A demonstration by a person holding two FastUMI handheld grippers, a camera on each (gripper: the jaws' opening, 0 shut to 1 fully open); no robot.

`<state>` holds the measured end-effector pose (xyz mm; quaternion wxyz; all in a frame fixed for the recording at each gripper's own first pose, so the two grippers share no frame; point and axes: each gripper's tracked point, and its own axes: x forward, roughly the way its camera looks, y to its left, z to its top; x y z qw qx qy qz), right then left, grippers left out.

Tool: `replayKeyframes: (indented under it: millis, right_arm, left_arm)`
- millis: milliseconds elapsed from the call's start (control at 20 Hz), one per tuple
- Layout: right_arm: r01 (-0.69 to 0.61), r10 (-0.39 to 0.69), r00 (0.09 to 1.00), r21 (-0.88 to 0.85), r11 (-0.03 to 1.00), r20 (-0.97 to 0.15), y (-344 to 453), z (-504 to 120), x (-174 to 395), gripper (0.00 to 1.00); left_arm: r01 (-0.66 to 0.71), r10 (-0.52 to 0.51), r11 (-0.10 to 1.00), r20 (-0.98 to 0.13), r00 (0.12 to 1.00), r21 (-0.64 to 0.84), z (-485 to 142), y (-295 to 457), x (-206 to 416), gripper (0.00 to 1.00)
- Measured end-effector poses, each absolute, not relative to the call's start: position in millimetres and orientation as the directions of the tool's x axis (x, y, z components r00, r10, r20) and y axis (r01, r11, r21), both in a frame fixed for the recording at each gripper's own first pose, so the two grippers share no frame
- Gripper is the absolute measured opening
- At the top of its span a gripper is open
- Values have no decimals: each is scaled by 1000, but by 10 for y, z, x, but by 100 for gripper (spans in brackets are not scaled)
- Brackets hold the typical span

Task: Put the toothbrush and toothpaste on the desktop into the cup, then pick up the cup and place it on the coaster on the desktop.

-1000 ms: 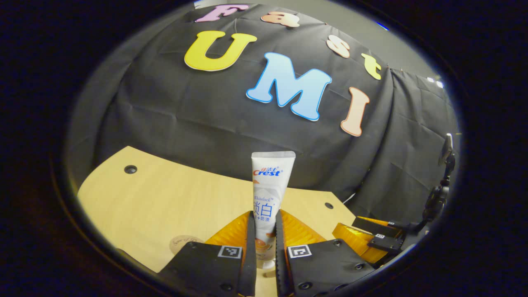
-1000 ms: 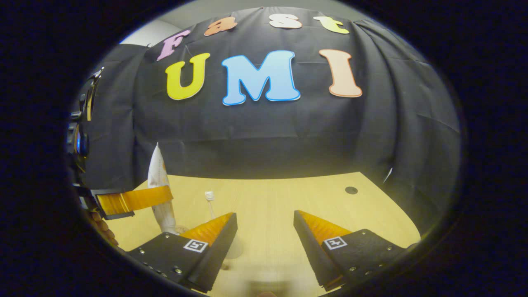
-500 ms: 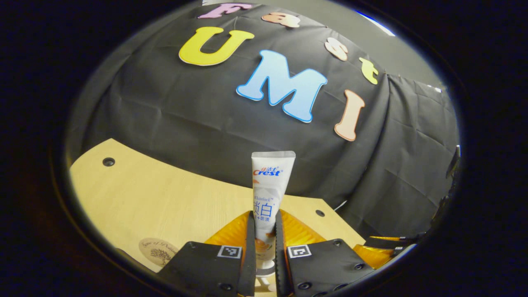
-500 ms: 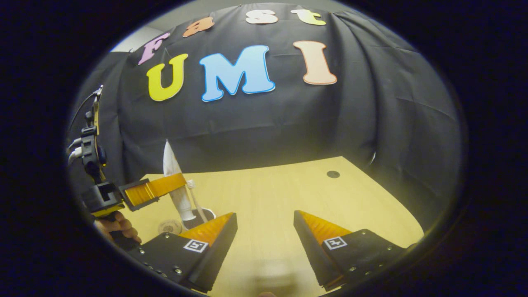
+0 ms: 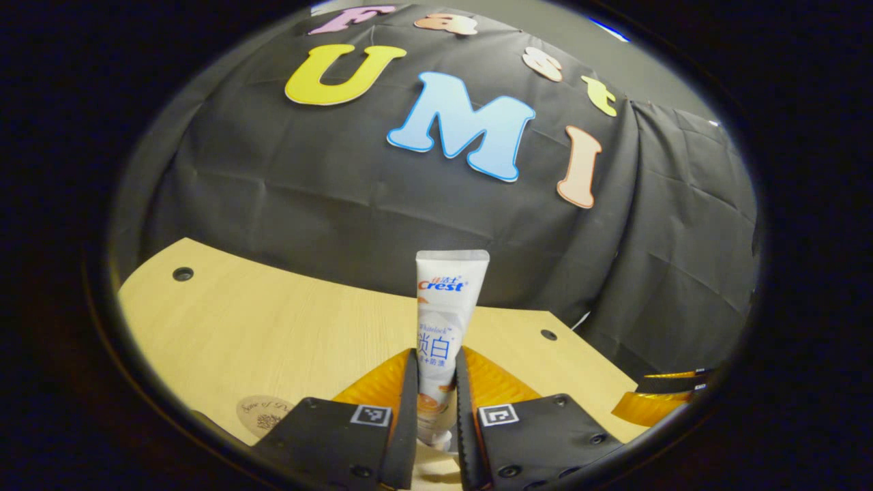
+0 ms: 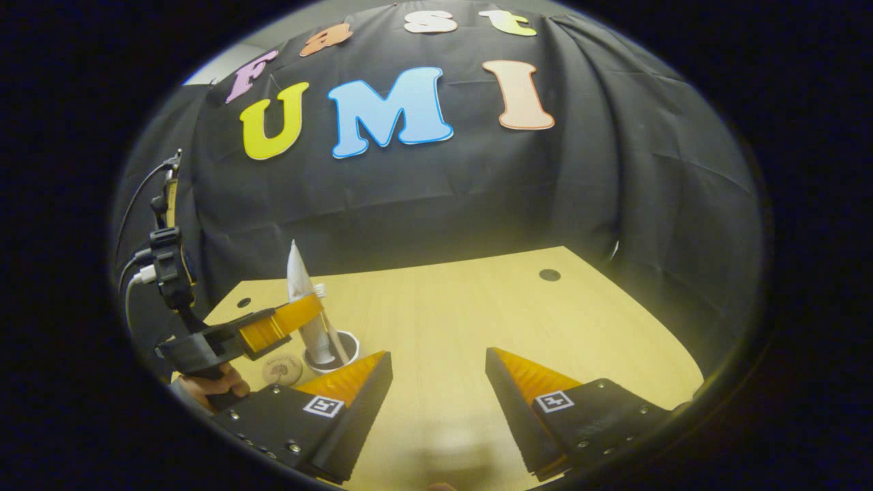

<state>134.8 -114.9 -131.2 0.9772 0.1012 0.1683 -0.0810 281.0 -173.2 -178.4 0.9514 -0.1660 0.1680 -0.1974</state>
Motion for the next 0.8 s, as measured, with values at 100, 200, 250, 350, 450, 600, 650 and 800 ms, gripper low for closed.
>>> replayKeyframes:
  millis: [100,200,250,350,450,600,650,800]
  right_arm:
    - [183,-112,929,171,968,-354,-1097,-1338,1336,86]
    - [174,-104,928,168,970,-358,-1059,-1332,1321,86]
    - [170,-101,928,168,971,-358,-1043,-1337,1315,86]
    - [163,-93,930,171,972,-357,-1002,-1322,1313,86]
    - [153,-85,931,168,974,-355,-949,-1287,1306,86]
    - [142,-79,930,153,978,-358,-906,-1257,1291,86]
    - [136,-73,929,152,979,-363,-875,-1245,1277,86]
    - [113,-48,926,153,982,-374,-755,-1206,1285,86]
  left_arm:
    - [343,-452,857,-239,860,-385,-1733,-1772,2798,38]
    - [359,-463,856,-243,853,-371,-1689,-1810,2740,63]
    - [365,-467,856,-243,850,-367,-1662,-1819,2731,82]
    - [371,-472,850,-229,851,-373,-1568,-1773,2694,96]
    - [370,-467,853,-222,856,-368,-1508,-1745,2642,96]
    - [368,-460,856,-209,863,-363,-1378,-1641,2564,96]
    - [365,-455,858,-204,867,-362,-1330,-1597,2537,96]
    - [350,-434,867,-190,881,-356,-1181,-1436,2462,96]
